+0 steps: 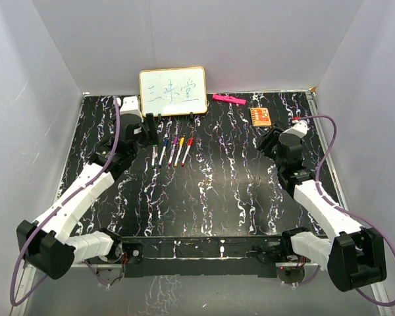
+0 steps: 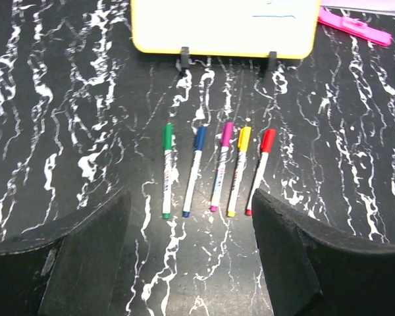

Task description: Insert the pens into the pen caps

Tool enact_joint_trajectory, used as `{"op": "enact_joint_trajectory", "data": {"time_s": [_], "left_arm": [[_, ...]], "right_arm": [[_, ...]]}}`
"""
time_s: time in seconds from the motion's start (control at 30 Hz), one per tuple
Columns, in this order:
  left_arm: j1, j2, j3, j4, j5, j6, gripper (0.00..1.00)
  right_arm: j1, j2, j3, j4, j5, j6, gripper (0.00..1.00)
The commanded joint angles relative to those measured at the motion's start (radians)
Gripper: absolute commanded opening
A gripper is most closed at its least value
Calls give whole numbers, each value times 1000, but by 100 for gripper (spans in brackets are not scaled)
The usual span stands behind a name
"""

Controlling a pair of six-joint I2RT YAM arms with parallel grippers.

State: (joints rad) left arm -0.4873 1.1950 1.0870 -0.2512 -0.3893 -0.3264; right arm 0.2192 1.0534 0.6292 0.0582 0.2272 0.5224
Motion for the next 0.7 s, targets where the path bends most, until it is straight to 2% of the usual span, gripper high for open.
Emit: {"op": "enact_joint_trajectory", "data": {"time_s": [0.0, 0.1, 0.13, 0.17, 0.2, 0.53, 0.67], "left_arm": [[3, -76, -34, -98, -107, -30, 72], [3, -105, -49, -107, -124, -33, 75], [3, -112, -52, -108, -126, -33, 75], [3, -121, -56, -109, -132, -33, 75], [3, -131, -61, -108, -137, -33, 75], [3, -179, -84, -98, -157, -37, 76], [3, -172, -89, -94, -157, -34, 73]], "right_arm": [[-3, -41, 1, 14, -52, 26, 47], [-4, -51, 0, 0, -42, 27, 53], [-5, -54, 0, -2, -41, 27, 71], [-4, -55, -1, -3, -40, 26, 93], [-4, -57, -2, -3, -42, 25, 97], [-5, -56, -10, 1, -40, 36, 98], [-4, -57, -10, 3, -42, 35, 98]]}}
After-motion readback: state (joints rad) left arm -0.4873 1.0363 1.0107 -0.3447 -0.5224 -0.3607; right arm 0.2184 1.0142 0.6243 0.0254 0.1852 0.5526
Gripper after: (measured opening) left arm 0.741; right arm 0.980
